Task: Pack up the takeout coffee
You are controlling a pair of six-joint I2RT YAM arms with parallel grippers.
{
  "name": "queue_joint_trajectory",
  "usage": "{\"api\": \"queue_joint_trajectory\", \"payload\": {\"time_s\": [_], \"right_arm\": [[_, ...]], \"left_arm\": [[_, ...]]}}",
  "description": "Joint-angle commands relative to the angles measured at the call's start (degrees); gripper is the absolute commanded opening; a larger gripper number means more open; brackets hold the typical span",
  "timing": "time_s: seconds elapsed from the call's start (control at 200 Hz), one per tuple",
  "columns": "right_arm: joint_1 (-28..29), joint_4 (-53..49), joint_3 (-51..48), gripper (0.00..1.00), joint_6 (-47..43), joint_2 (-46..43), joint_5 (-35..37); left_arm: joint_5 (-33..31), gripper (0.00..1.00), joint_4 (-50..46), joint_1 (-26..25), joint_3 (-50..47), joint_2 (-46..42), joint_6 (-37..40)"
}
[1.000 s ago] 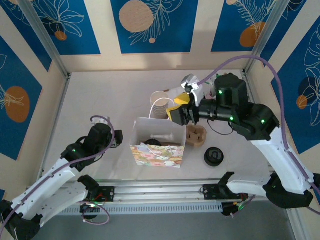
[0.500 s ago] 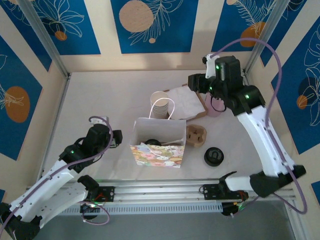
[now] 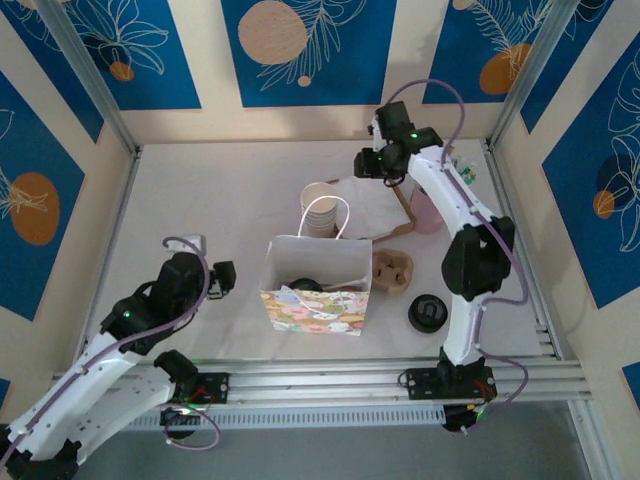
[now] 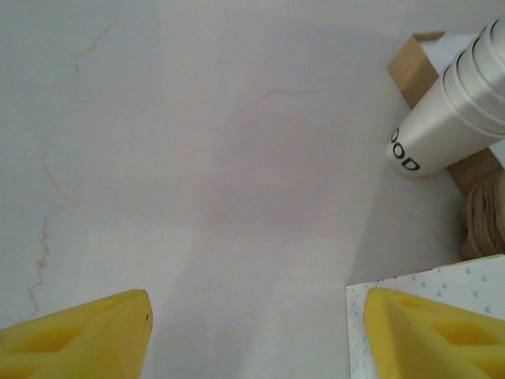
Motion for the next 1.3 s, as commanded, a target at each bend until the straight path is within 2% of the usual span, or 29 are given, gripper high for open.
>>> {"api": "queue_joint_trajectory", "payload": {"time_s": [0.0,0.12,0.265,0.69,0.765,0.87,0.915,1.136,1.296], "right_arm": [[0.75,-2.18,1.04,0.50,0.45,3.42,0.78],[0.37,-1.69,0.29,0.51,2.22,6.73,3.46],[0.39,0.37,-1.51,0.54,3.41,9.48,3.40],[-0.25,2.49,-2.73,0.50,5.51,16.30,3.47],[-0.57,3.11,-3.37,0.43,6.16,16.98,2.77],[-0.78,4.70,-5.11,0.11,6.85,15.88,1.10],[-0.70,4.77,-5.32,0.02,6.62,14.52,1.50],[-0.48,5.98,-7.13,0.00,5.36,0.05,4.39],[0.21,6.33,-8.05,0.00,4.50,-12.83,3.14]], "left_arm": [[-2.24,0.71,-3.97,-0.46,2.76,-1.50,1.25],[-1.27,0.71,-5.54,-0.50,4.30,-2.21,0.74],[-0.78,0.71,-5.91,-0.48,5.11,-3.00,0.39],[-0.78,0.71,-7.82,-0.49,5.77,-4.78,-0.19],[-0.77,0.71,-7.76,-0.44,5.34,-5.07,-0.33],[-0.98,0.71,-7.75,-0.48,4.69,-5.34,-0.65],[-0.89,0.71,-7.64,-0.43,4.52,-5.29,-0.72],[-1.08,0.71,-7.07,-0.44,4.59,-4.97,-0.80],[-1.12,0.71,-5.61,-0.43,4.28,-4.14,-0.67]]}}
